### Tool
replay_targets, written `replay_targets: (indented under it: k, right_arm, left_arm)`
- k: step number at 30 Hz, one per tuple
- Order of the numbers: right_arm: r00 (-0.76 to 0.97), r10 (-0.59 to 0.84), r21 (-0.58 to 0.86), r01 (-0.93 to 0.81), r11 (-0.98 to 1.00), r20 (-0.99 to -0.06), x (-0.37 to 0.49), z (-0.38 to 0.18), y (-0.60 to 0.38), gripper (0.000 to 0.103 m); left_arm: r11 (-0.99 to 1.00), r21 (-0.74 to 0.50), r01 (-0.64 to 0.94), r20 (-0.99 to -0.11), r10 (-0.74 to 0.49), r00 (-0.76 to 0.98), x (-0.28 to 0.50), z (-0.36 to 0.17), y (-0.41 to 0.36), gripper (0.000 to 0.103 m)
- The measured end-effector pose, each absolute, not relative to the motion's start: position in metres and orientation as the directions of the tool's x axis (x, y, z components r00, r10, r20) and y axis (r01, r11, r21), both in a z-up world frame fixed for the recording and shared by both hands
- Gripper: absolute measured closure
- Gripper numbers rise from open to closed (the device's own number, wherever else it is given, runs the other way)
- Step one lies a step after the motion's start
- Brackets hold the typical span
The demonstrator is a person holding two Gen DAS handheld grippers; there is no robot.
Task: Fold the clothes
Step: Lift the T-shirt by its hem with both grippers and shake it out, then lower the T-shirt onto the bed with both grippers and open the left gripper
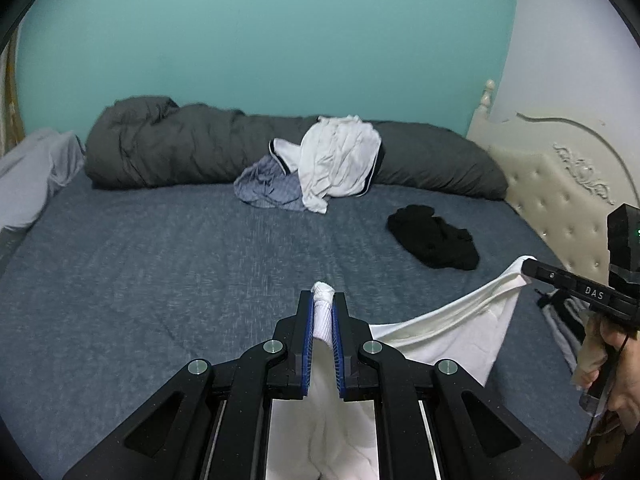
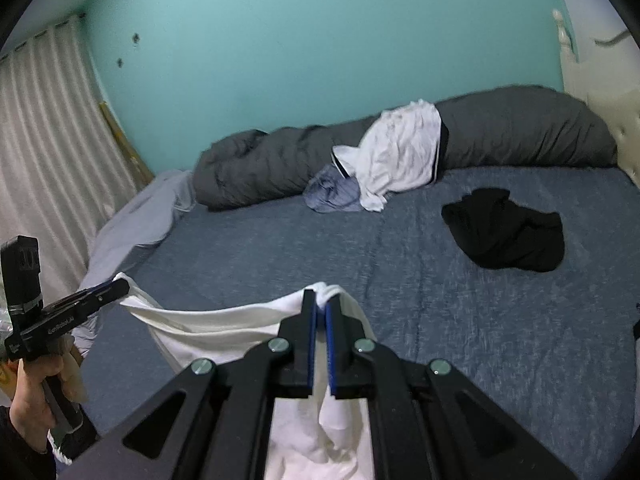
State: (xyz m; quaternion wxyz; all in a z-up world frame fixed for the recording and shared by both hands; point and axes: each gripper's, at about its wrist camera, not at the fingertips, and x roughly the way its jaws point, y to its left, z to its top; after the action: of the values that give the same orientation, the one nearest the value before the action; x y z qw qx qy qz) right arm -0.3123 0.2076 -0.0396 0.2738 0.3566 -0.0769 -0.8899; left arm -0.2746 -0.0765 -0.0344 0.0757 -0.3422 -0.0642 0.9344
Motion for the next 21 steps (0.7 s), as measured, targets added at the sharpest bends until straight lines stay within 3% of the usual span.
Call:
replay_targets:
  k: [21]
  right_arm:
    - [-0.511,-0.419,0.279,0.329,-0.902,-0.751,-0.47,-0.237,0.176,0.099]
  left_arm:
    - [-0.968,-0.252,-0.009,-0.787,0.21,-0.579,-0.445,-0.256,-0.087,0.092]
